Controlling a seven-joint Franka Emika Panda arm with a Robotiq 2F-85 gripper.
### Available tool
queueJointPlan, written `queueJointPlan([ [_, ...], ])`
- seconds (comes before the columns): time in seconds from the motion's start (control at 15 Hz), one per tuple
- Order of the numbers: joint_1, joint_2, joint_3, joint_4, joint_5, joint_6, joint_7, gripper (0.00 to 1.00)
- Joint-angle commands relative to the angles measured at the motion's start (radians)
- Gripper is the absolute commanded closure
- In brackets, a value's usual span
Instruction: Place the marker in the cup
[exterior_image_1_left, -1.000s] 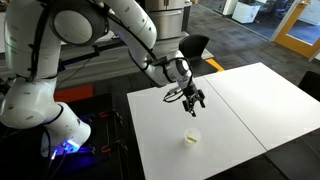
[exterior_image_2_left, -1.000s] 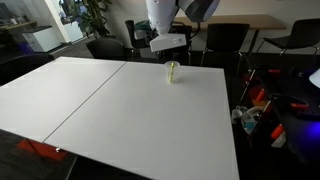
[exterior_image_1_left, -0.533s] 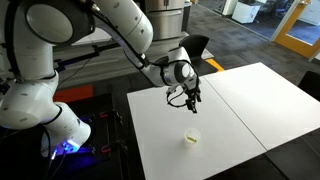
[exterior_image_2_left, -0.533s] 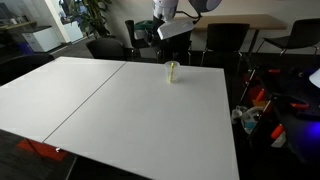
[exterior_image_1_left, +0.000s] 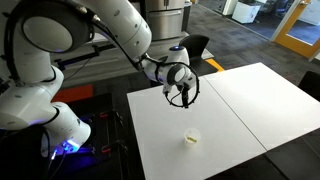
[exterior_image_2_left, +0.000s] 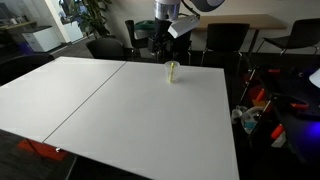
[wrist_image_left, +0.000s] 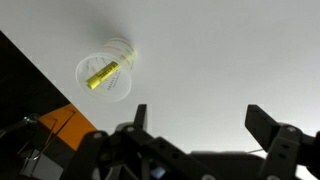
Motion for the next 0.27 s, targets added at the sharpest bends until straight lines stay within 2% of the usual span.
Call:
queueJointPlan([
  [0.0,0.142,-0.023,-0.146,-0.015,0.119,0.04,-0.085,0.0],
  [0.2,0.14,-0.023,-0.145,-0.018,0.12,0.04,-0.087,0.0],
])
